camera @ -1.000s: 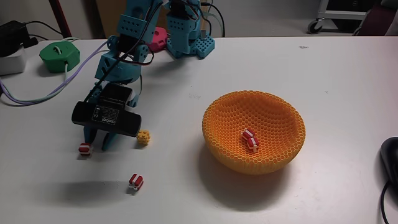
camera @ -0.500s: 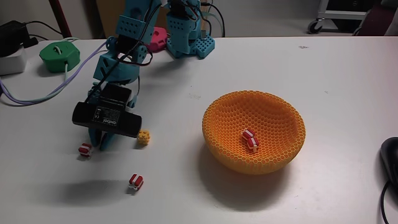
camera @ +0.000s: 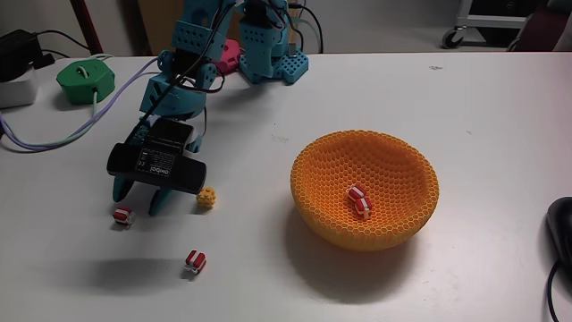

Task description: Place cube pieces into the yellow basket

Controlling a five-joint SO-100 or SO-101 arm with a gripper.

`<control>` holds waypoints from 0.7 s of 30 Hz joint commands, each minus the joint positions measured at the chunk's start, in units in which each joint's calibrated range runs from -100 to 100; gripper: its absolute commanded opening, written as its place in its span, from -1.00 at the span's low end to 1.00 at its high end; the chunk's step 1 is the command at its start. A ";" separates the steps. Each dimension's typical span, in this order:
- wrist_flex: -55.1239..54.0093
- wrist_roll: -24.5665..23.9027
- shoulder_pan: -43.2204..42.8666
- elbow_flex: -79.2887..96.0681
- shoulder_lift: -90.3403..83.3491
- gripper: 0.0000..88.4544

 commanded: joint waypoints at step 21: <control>5.86 3.61 -1.87 -16.19 -3.49 -1.00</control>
